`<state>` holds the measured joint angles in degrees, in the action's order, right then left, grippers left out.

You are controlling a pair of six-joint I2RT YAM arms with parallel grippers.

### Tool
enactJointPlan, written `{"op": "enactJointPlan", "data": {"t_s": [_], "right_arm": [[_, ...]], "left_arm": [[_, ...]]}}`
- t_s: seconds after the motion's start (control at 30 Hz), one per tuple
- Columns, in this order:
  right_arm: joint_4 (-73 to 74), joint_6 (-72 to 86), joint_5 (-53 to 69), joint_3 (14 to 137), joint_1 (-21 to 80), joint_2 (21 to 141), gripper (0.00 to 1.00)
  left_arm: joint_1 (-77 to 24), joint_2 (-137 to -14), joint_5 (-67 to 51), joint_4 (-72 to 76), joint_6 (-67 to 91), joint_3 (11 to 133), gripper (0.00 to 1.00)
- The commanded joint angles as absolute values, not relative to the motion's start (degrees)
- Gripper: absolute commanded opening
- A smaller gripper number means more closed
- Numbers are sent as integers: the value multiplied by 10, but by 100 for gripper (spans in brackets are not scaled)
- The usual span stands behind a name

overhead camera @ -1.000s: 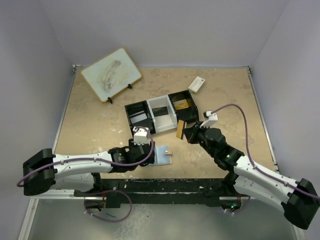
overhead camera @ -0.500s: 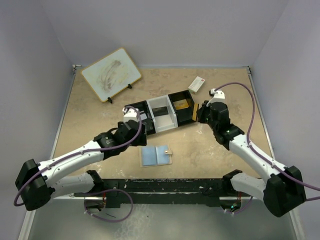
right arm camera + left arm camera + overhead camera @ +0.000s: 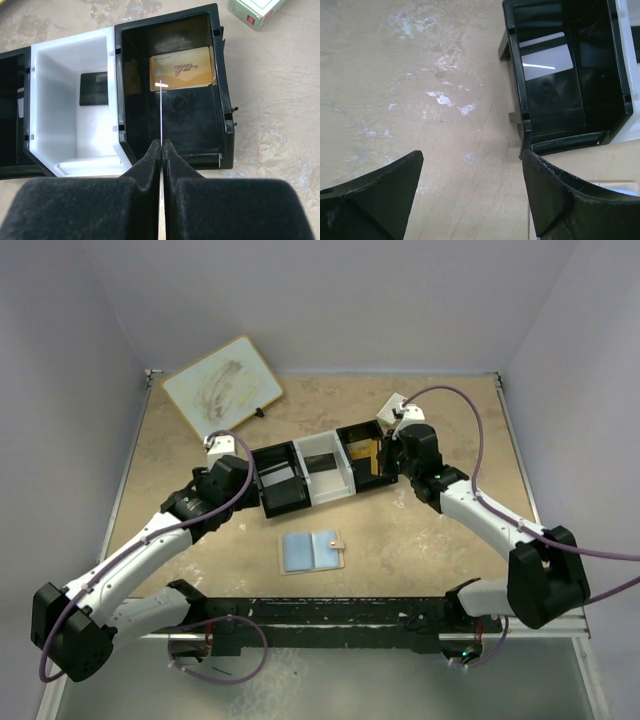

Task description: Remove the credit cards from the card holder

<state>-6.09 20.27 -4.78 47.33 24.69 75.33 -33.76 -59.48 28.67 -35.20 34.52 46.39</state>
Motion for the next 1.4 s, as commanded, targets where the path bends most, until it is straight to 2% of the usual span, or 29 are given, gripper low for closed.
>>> {"op": "enactJointPlan", "data": {"t_s": [0.0,0.27,1.2,1.37], "right_arm": [[-71,179,-25,515,244,779,0],[-83,168,3,530,246,833,0],[-97,201,156,517,247,817,0],[-71,135,60,532,247,802,0]], "left_arm": [[-334,-556,357,-363,331,468,78],[-334,-521,427,-370,333,468,79],[-334,-535,431,-374,327,471,79],[-334,-536,425,-374,324,471,79]]}}
